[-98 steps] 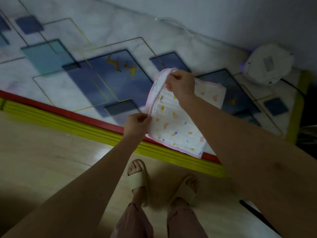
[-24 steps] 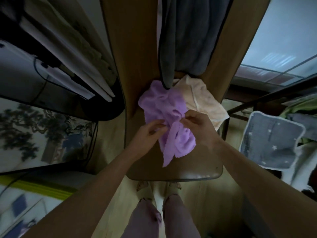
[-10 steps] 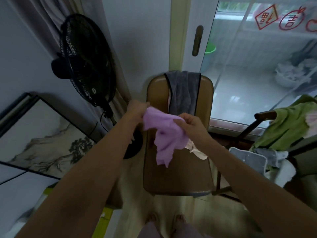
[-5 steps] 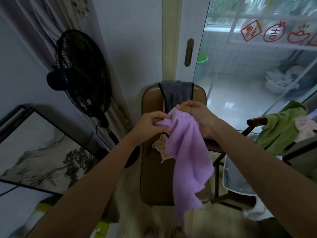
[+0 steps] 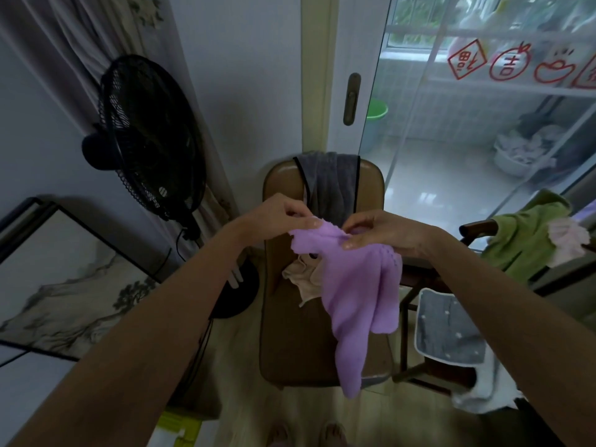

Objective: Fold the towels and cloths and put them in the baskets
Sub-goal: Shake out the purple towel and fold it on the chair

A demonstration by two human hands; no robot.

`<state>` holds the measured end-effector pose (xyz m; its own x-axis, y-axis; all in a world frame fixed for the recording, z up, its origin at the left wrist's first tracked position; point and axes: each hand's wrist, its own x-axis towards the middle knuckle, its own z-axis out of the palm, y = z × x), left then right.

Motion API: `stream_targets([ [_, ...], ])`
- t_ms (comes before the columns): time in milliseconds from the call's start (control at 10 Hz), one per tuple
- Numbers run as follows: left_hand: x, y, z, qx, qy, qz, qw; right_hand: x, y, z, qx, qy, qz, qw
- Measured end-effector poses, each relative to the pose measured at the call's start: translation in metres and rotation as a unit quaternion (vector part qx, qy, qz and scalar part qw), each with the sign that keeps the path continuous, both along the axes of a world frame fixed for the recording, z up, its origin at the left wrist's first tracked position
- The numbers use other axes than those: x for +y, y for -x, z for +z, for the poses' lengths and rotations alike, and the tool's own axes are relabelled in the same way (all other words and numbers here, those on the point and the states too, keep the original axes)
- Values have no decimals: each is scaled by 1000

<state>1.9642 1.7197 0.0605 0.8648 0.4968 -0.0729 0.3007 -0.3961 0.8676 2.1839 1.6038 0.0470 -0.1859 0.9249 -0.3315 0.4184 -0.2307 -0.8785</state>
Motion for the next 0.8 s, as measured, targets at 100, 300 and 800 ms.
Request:
stream_targets([
  [100, -3, 2, -2, -19, 85, 23, 996, 2, 4, 1, 16, -27, -33, 999],
  [300, -6, 1, -8, -48, 171, 166, 970, 7, 6, 4, 58, -82, -106, 989],
  [800, 4, -9, 19, -220, 365, 397, 813, -7, 19, -36, -22, 0, -216, 976],
])
